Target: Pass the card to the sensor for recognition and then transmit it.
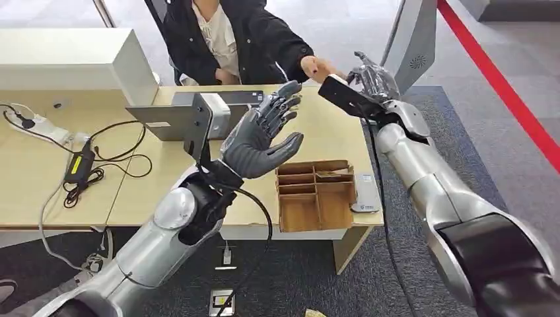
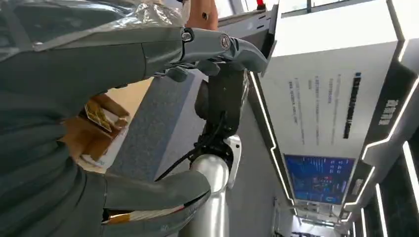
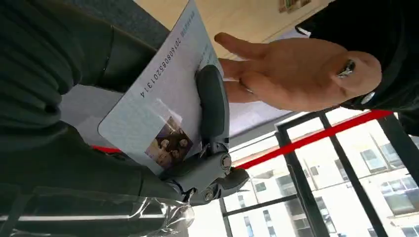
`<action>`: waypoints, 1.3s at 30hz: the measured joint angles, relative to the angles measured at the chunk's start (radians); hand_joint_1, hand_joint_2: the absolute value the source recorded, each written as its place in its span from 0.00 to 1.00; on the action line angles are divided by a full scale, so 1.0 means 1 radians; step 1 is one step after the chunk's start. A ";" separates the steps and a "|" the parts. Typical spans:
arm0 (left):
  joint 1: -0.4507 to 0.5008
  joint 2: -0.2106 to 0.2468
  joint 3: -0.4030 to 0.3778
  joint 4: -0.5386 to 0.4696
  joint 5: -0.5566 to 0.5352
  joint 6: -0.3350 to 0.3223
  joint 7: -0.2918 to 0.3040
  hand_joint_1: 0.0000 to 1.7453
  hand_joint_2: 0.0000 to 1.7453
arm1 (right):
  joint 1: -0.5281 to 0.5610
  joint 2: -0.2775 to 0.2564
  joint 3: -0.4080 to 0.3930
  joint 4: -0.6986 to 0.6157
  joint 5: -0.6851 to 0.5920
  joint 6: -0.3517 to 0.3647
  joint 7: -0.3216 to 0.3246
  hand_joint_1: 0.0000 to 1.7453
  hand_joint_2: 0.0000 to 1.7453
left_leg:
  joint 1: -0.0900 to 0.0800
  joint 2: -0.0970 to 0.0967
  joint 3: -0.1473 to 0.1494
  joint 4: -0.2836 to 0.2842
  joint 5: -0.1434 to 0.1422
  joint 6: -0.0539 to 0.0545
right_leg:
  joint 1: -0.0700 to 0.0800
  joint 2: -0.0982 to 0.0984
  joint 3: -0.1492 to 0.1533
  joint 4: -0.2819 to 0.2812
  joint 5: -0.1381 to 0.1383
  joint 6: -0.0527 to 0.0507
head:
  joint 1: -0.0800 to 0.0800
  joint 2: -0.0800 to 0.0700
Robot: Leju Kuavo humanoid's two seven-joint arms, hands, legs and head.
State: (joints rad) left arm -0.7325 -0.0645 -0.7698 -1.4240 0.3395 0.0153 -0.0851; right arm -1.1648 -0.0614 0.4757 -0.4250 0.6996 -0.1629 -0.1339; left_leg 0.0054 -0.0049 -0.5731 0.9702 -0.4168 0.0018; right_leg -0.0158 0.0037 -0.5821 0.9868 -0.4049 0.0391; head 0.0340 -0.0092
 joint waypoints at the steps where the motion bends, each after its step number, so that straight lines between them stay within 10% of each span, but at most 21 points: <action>1: 0.000 -0.002 0.003 0.003 0.000 -0.004 0.003 0.00 1.00 | 0.000 0.006 0.000 0.008 0.001 0.000 0.008 1.00 1.00 | 0.000 0.000 0.000 0.000 0.000 0.000 | 0.000 0.000 0.000 0.000 0.000 0.000 | 0.000 0.000; 11: 0.000 -0.013 0.019 0.013 -0.007 -0.014 0.016 0.00 1.00 | 0.000 0.033 0.000 0.059 0.009 0.002 0.033 0.98 1.00 | 0.000 0.000 0.000 0.000 0.000 0.000 | 0.000 0.000 0.000 0.000 0.000 0.000 | 0.000 0.000; 13: 0.000 -0.017 0.019 0.015 -0.007 -0.014 0.016 0.00 1.00 | -0.001 0.036 0.000 0.064 0.010 0.001 0.033 0.01 1.00 | 0.000 -0.001 0.000 0.000 0.000 0.000 | 0.000 -0.001 0.000 0.000 0.000 0.000 | 0.000 0.000; 32: 0.004 -0.026 0.037 0.037 -0.040 0.025 0.038 0.00 1.00 | -0.018 0.036 -0.014 0.075 -0.139 -0.058 -0.116 0.00 1.00 | 0.000 0.000 0.000 0.000 0.000 0.000 | 0.000 0.000 0.000 0.000 0.000 0.000 | 0.000 0.000; 39: 0.027 -0.024 0.055 0.028 -0.068 0.067 0.042 0.00 1.00 | 0.011 0.011 -0.067 -0.006 -0.351 0.077 -0.190 0.00 1.00 | 0.000 0.000 0.000 0.000 0.000 0.000 | 0.000 0.000 0.000 0.000 0.000 0.000 | 0.000 0.000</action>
State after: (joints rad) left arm -0.7051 -0.0885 -0.7149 -1.3958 0.2716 0.0824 -0.0435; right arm -1.1539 -0.0508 0.4089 -0.4307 0.3490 -0.0857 -0.3243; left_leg 0.0053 -0.0050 -0.5730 0.9704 -0.4168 0.0017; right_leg -0.0161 0.0037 -0.5821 0.9866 -0.4050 0.0391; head 0.0340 -0.0092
